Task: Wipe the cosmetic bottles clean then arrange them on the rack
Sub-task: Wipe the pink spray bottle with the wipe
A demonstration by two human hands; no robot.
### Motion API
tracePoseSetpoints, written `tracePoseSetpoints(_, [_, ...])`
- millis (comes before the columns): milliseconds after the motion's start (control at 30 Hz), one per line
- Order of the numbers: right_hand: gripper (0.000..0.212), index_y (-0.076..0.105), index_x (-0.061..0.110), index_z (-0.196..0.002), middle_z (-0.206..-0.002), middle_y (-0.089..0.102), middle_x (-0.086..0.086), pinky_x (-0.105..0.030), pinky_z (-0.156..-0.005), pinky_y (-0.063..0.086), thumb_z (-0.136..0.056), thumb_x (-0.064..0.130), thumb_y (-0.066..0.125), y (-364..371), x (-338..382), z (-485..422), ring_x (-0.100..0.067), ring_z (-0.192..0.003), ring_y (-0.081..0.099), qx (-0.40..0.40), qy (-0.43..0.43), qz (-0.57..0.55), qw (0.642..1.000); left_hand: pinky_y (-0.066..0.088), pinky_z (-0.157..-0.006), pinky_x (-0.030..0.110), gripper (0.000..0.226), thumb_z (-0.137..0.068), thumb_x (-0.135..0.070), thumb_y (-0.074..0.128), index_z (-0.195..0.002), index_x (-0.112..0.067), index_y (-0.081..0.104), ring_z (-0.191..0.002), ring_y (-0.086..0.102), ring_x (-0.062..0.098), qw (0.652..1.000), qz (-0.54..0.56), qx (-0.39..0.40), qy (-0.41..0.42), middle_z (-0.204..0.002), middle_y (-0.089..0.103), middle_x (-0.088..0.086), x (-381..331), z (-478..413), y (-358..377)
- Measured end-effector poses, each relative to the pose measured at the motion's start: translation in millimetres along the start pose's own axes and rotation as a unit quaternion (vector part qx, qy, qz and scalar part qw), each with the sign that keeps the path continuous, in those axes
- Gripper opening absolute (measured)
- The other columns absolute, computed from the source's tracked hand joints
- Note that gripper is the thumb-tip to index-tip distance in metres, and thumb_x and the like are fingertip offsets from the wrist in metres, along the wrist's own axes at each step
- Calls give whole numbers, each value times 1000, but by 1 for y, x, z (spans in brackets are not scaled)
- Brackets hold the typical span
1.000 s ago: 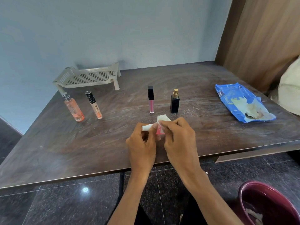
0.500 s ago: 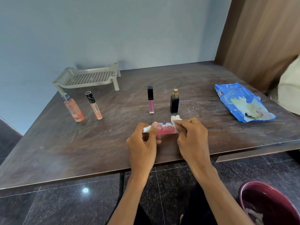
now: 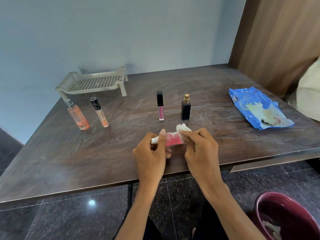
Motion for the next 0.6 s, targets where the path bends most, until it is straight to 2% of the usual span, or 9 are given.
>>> tracePoseSetpoints(67, [22, 73, 16, -111, -82, 53, 2, -18, -67, 47, -95, 12, 58, -1, 0, -2, -8, -72, 55, 5, 11, 8, 1000, 55, -54, 22, 39, -99, -40, 58, -76, -9, 64, -48, 67, 5, 1000, -6, 2, 1, -55, 69, -3, 0, 0, 0])
tracePoseSetpoints(167, [19, 73, 16, -107, -79, 49, 3, -21, -60, 45, -96, 14, 57, 1, 3, -6, -8, -67, 50, 23, -5, 39, 999, 54, -55, 21, 40, -99, -44, 56, -78, -11, 63, -50, 67, 5, 1000, -16, -4, -2, -56, 70, -4, -1, 0, -1])
tracePoseSetpoints(333, [19, 73, 14, -107, -80, 51, 0, -23, -58, 47, -95, 12, 60, 1, 1, -12, -12, -67, 52, 34, -8, 59, 998, 58, -56, 29, 20, -99, -40, 59, -93, -21, 60, -51, 67, 7, 1000, -6, 6, 18, -58, 69, -3, -3, 2, -1])
tracePoseSetpoints(500, [20, 73, 13, -109, -82, 52, 0, -11, -59, 38, -96, 14, 58, 1, 0, -19, -10, -69, 52, 42, -1, 55, 998, 56, -61, 20, 14, -96, -33, 64, -101, -20, 64, -58, 69, 8, 998, 49, 49, 3, -68, 73, -1, -7, 1, -4])
tracePoseSetpoints(600, [19, 74, 14, -108, -83, 54, -2, -8, -61, 36, -95, 14, 59, 1, -4, -25, -11, -71, 53, 50, 12, 51, 997, 55, -64, 20, 12, -98, -29, 61, -106, -23, 67, -64, 69, 9, 995, 65, 73, 4, -73, 72, -1, -5, 0, -4])
Point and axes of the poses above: each hand's wrist, its own z-axis away from the middle knuckle, its own y-axis out of the palm, x = y × z, the point moved 1 cm from there along -z, towards the middle knuckle
